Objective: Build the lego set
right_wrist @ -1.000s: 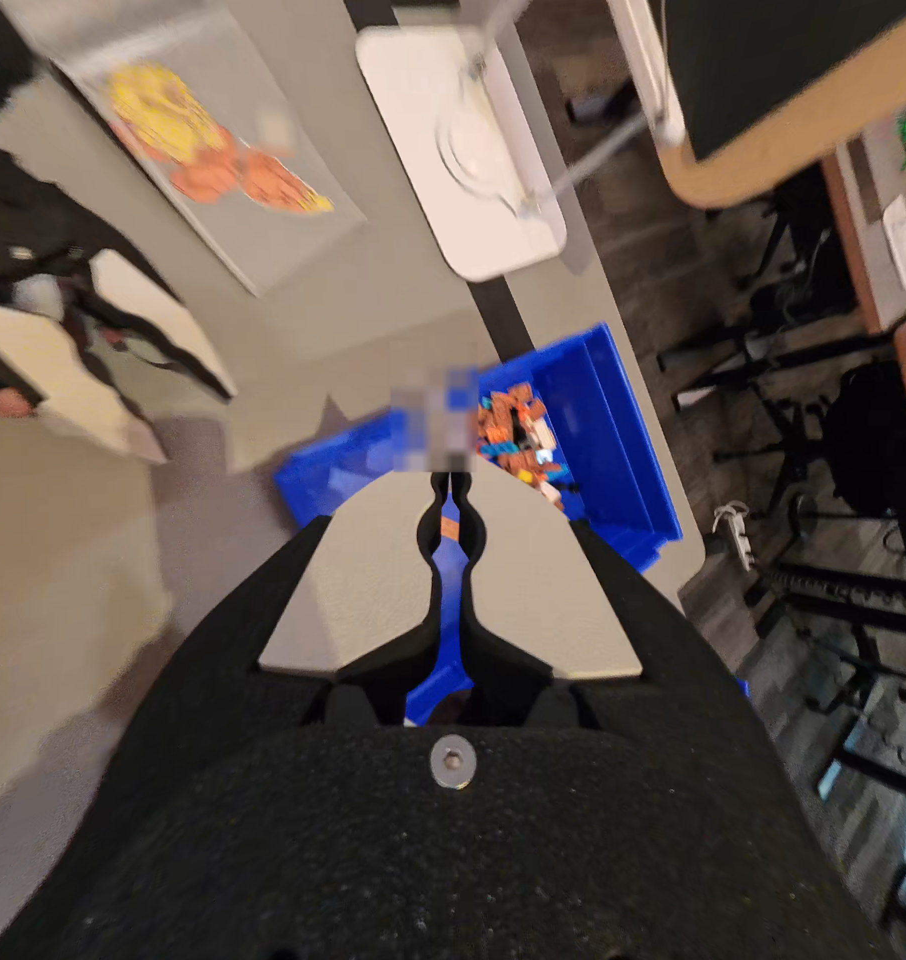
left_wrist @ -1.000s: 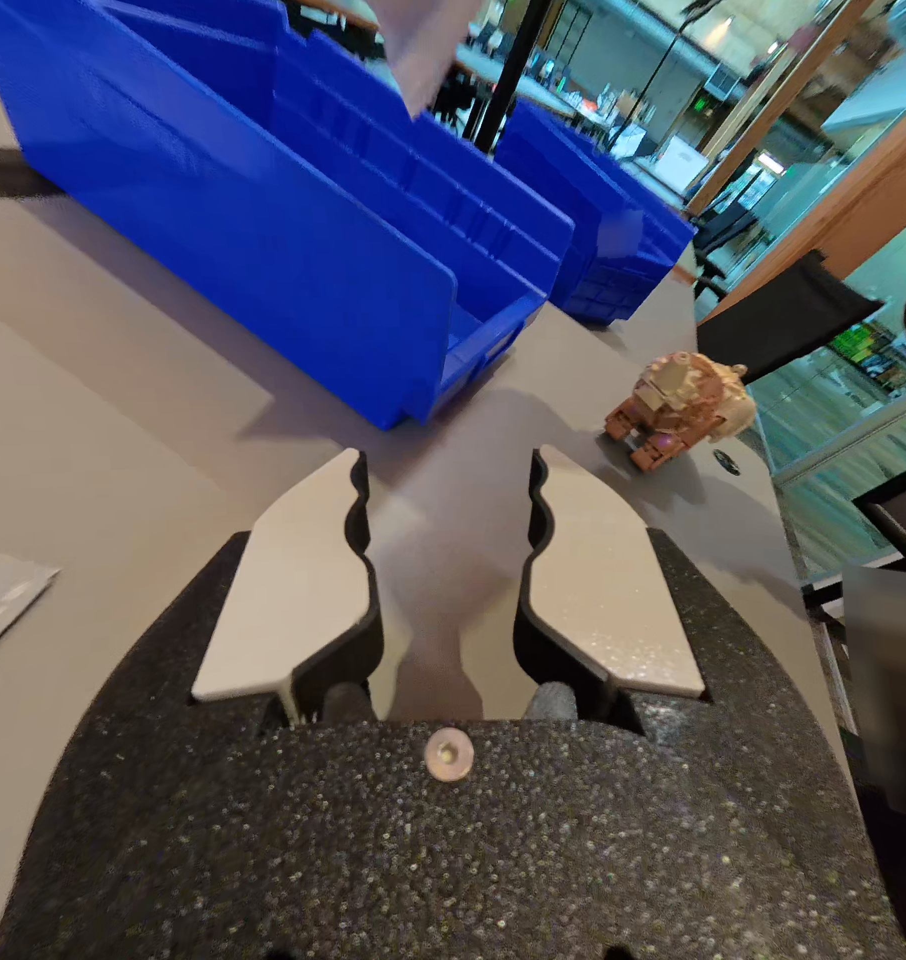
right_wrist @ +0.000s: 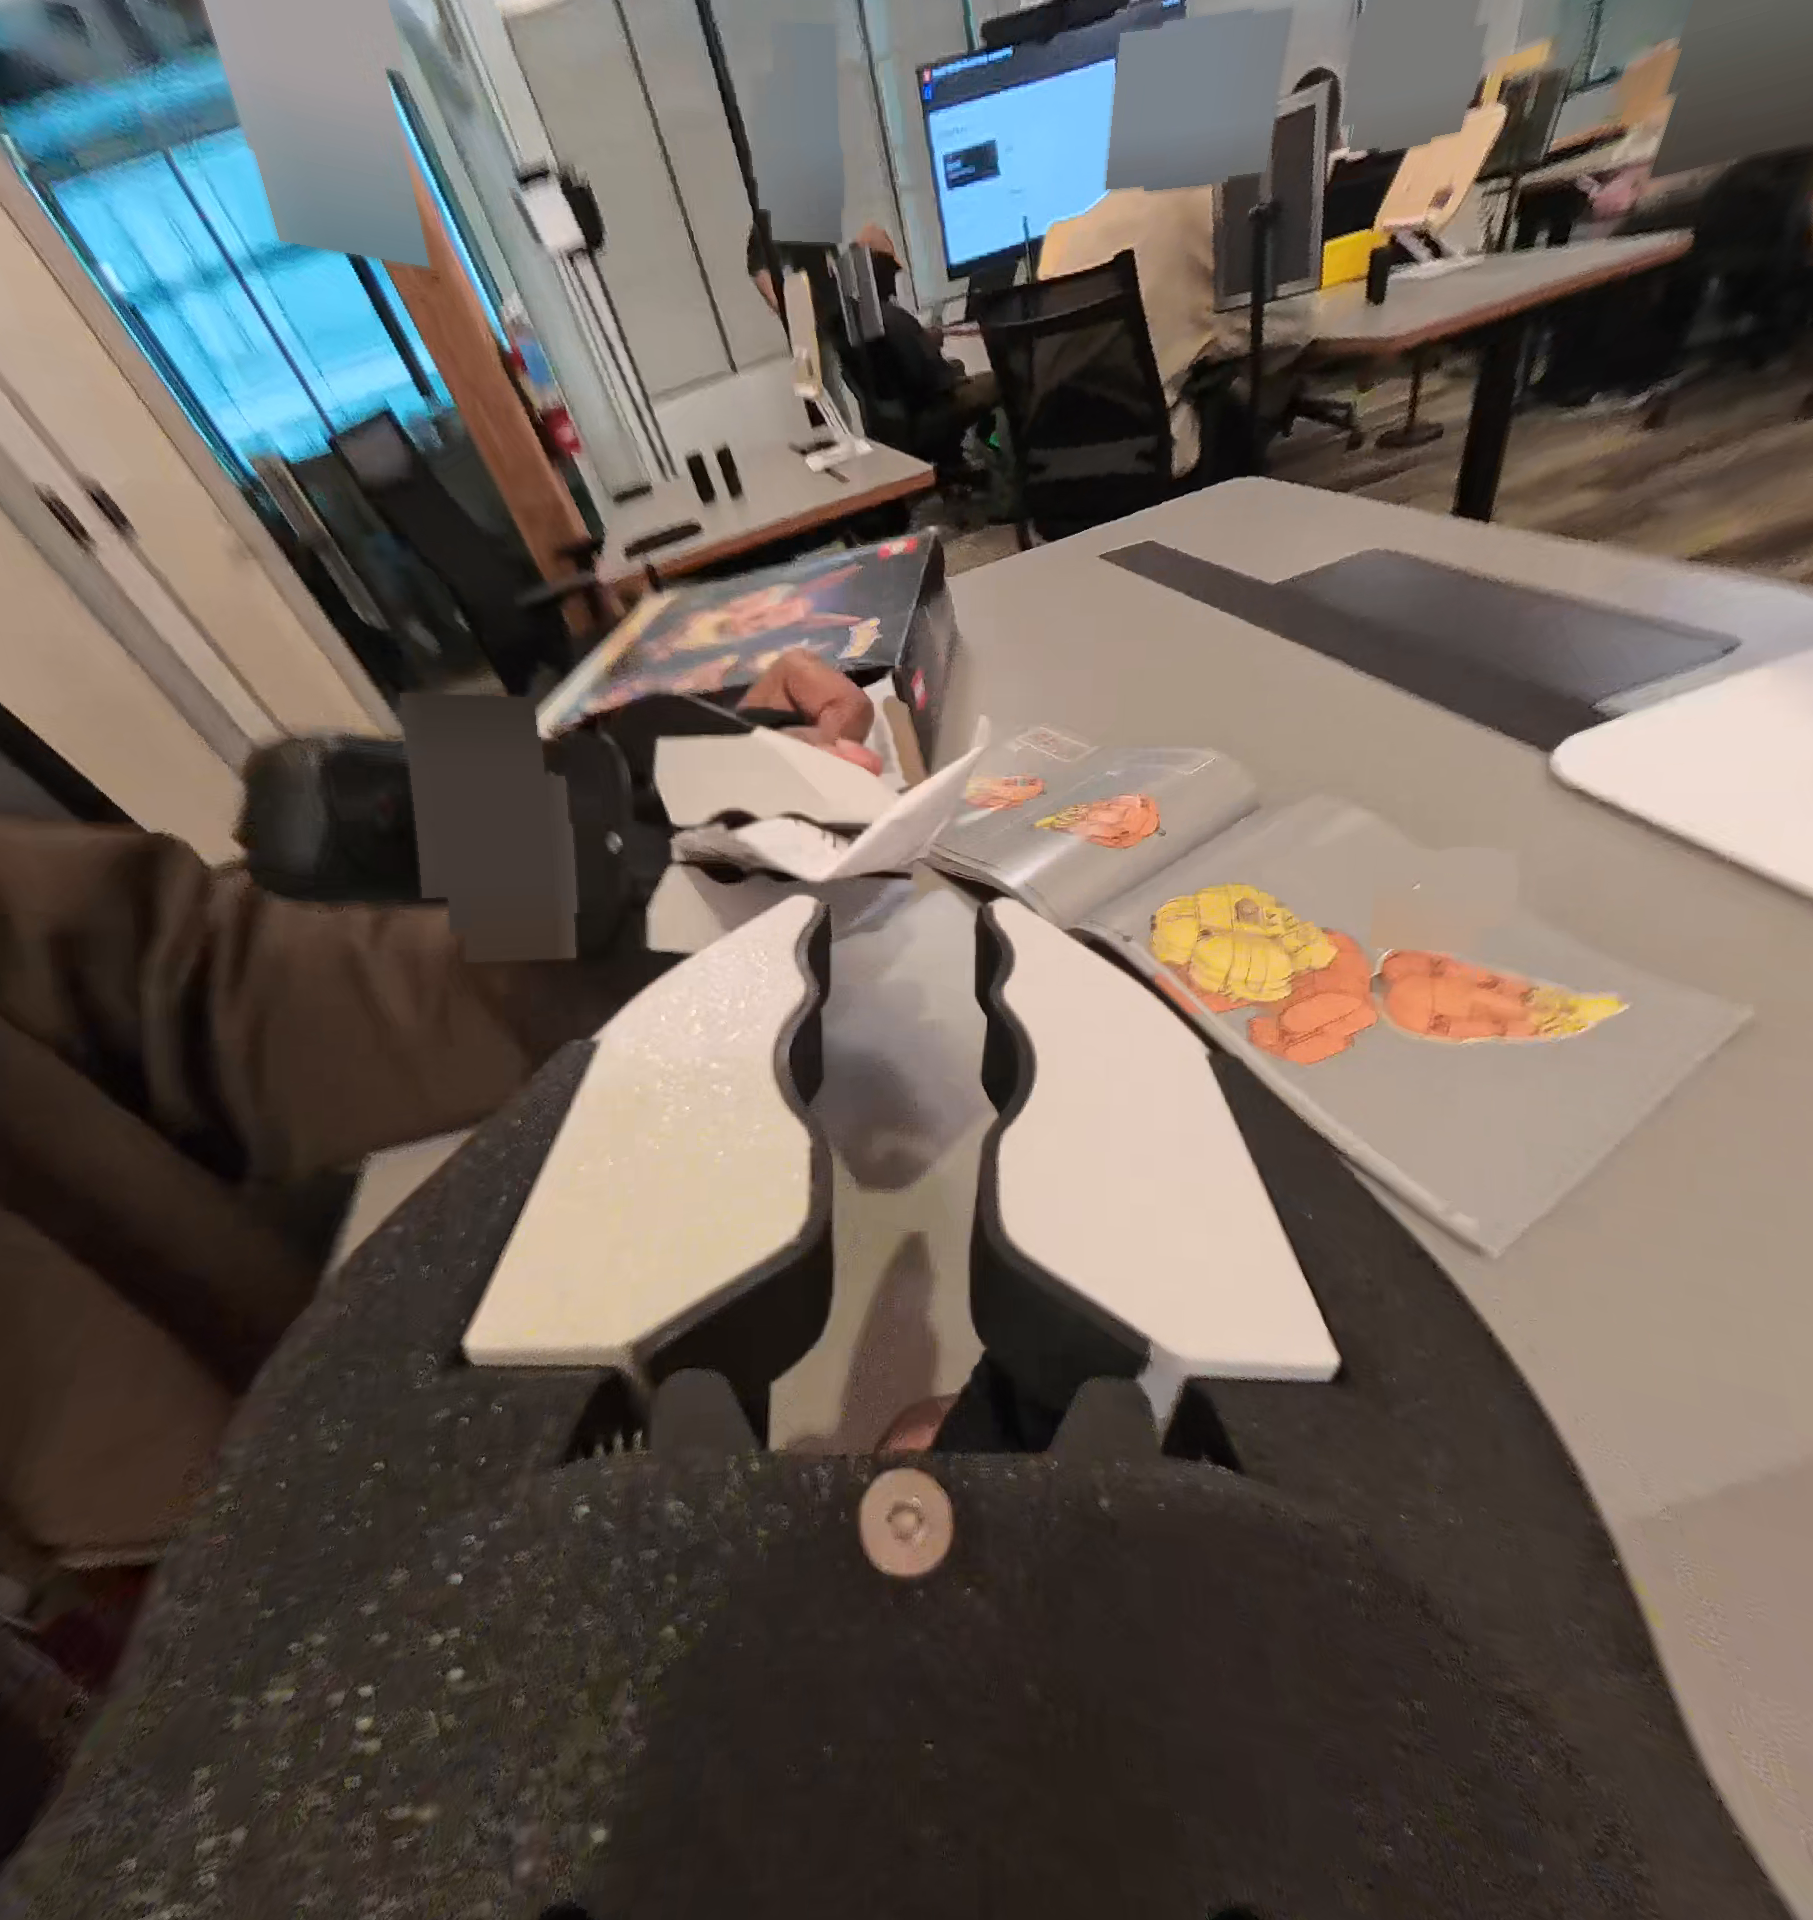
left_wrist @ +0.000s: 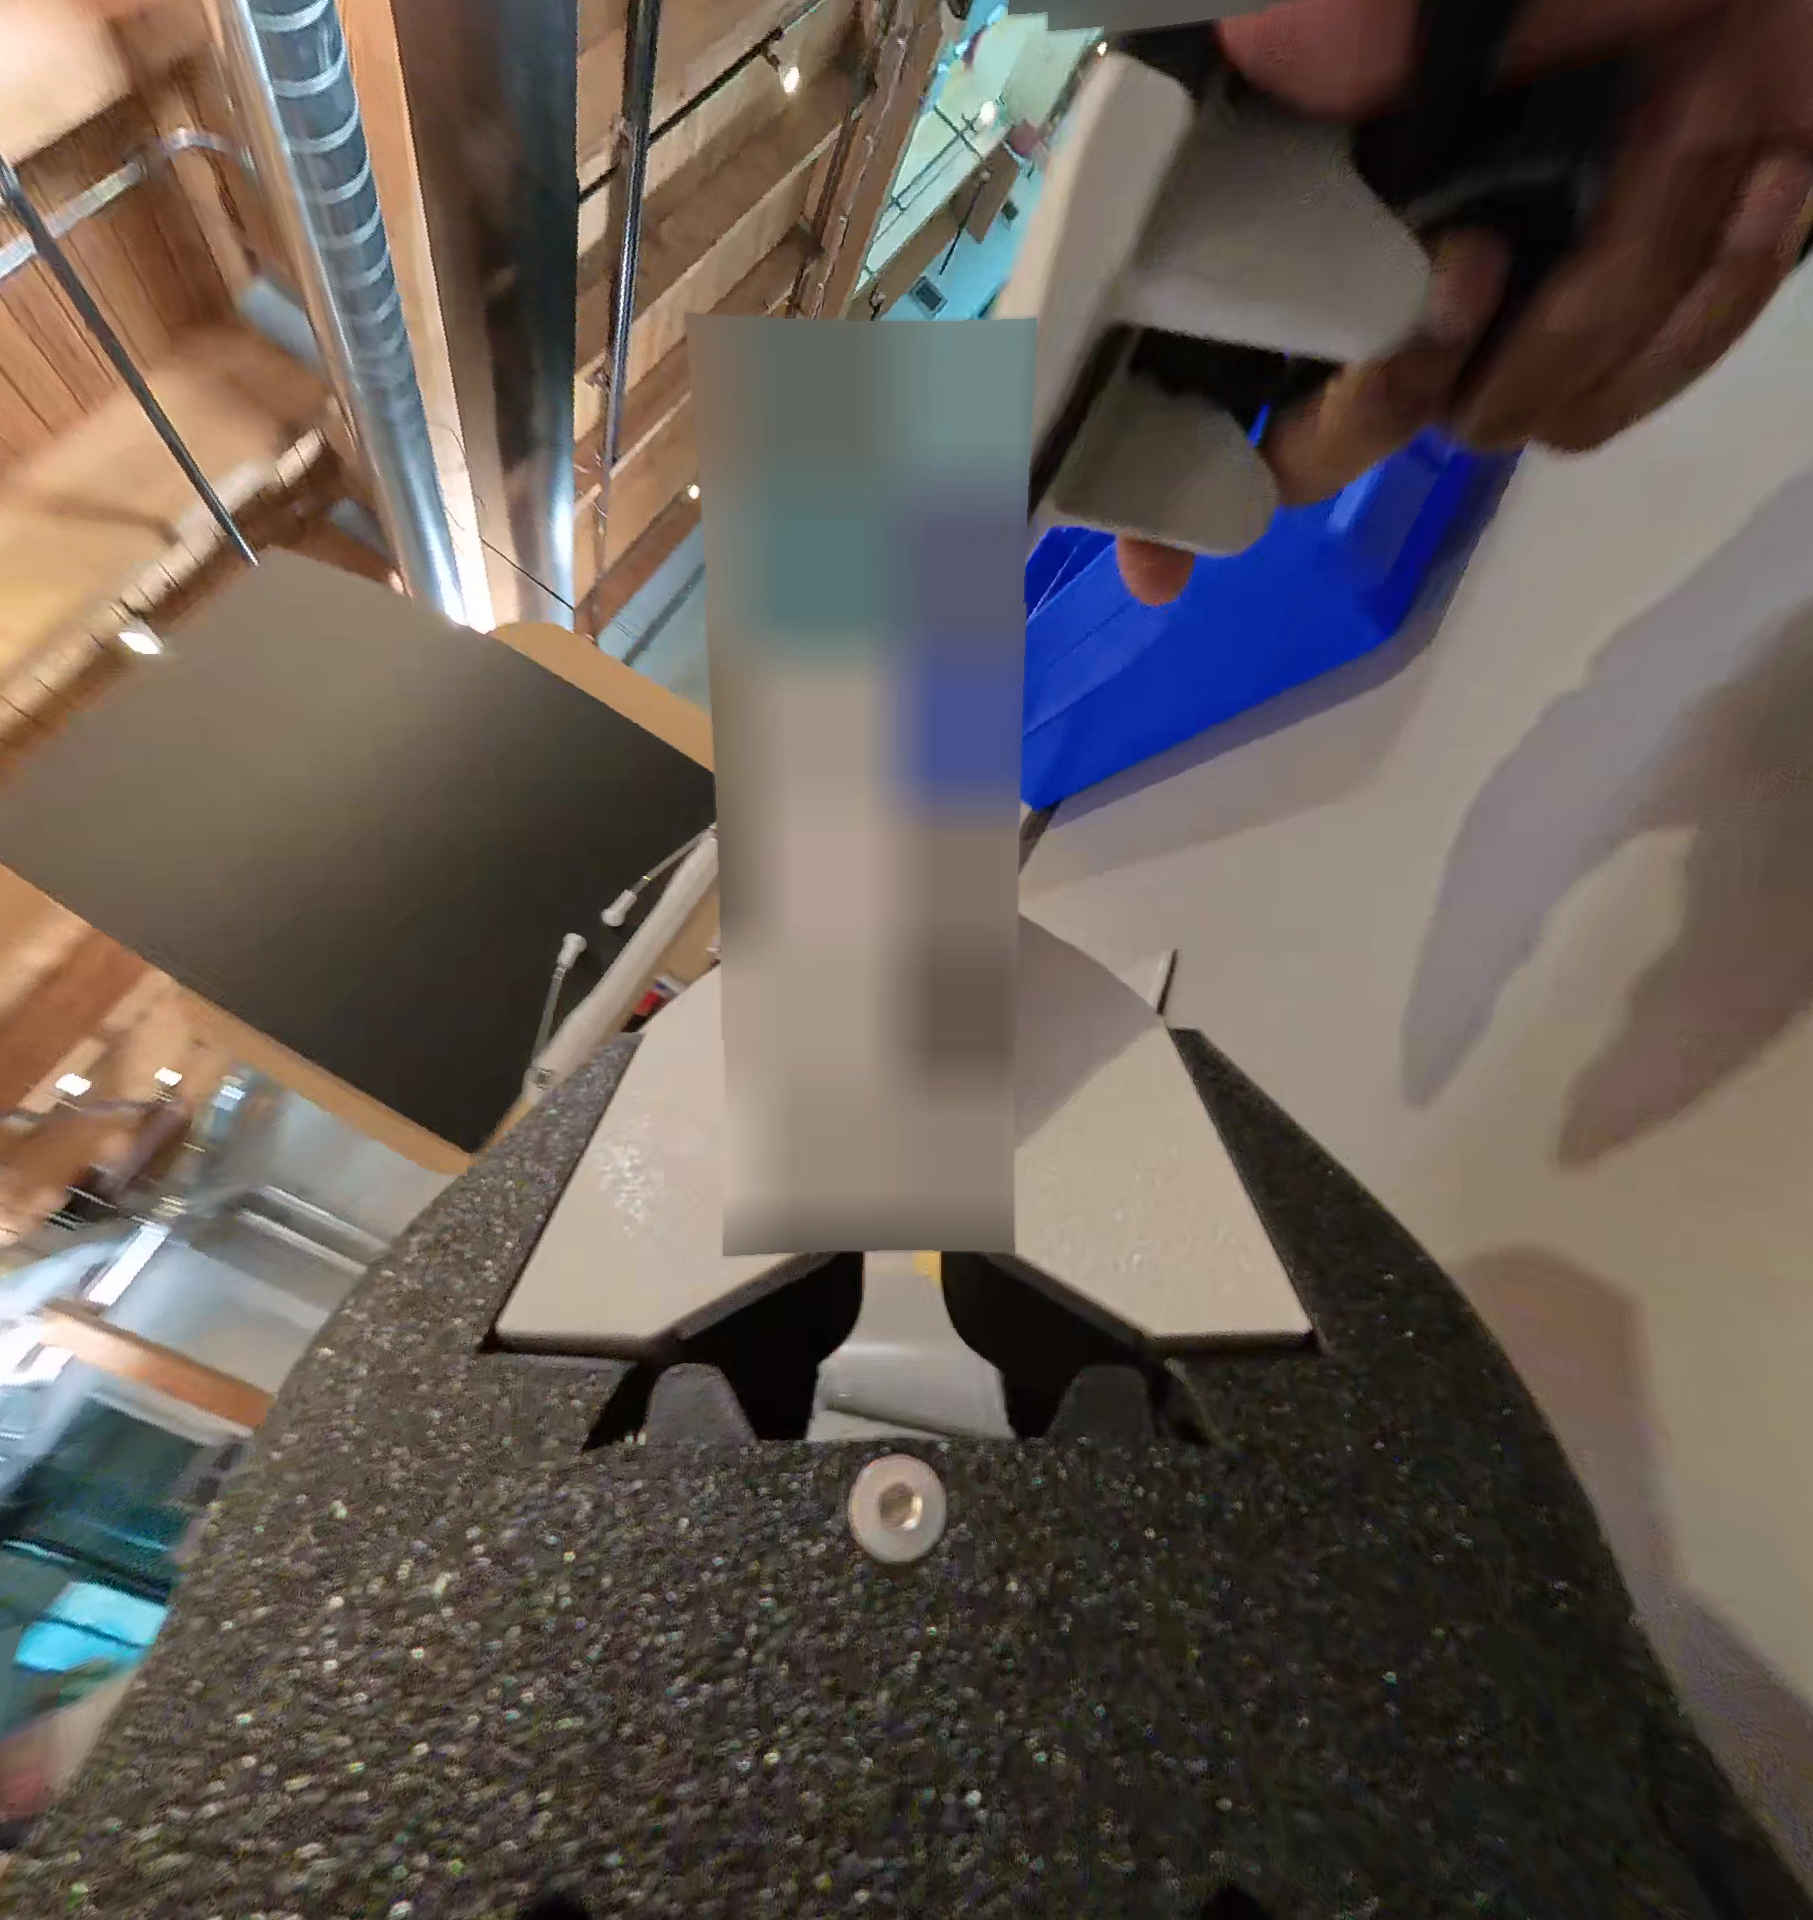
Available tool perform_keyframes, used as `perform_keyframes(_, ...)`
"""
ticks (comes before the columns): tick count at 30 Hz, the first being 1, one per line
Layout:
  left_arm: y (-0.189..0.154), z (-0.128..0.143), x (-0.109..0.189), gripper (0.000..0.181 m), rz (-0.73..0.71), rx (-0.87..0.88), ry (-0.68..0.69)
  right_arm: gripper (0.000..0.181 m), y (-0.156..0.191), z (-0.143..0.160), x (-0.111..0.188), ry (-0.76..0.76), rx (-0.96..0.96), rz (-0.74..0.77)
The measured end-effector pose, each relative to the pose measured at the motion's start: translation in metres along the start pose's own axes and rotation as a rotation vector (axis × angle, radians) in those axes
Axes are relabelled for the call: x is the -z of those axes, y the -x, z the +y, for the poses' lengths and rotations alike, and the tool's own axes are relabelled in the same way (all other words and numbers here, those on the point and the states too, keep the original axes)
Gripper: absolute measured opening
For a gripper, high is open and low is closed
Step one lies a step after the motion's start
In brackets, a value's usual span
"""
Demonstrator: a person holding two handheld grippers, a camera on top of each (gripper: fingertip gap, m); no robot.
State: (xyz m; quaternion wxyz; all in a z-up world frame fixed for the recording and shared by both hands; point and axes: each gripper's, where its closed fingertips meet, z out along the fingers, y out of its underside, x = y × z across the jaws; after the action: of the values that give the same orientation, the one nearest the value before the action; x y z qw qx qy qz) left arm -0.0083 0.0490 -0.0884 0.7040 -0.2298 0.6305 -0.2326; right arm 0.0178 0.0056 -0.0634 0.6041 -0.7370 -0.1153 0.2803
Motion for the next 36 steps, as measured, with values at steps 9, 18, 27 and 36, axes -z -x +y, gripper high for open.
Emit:
perform_keyframes(9, -0.026, 0.000, -0.005, 0.012, 0.027, -0.421, -0.003, 0.035, -0.008, 0.028, -0.012, 0.087, -0.230, -0.041)
perform_keyframes(18, -0.039, -0.002, -0.006, 0.025, 0.062, -0.455, 0.006, 0.004, -0.008, 0.043, -0.019, 0.141, -0.183, -0.018)
perform_keyframes(27, -0.014, 0.002, 0.017, 0.050, 0.241, 0.135, -0.031, 0.003, -0.019, 0.039, -0.011, 0.133, -0.064, 0.067)
perform_keyframes(36, -0.013, -0.011, 0.020, 0.050, 0.402, 0.453, -0.036, 0.002, -0.010, 0.049, -0.006, 0.270, 0.172, 0.072)
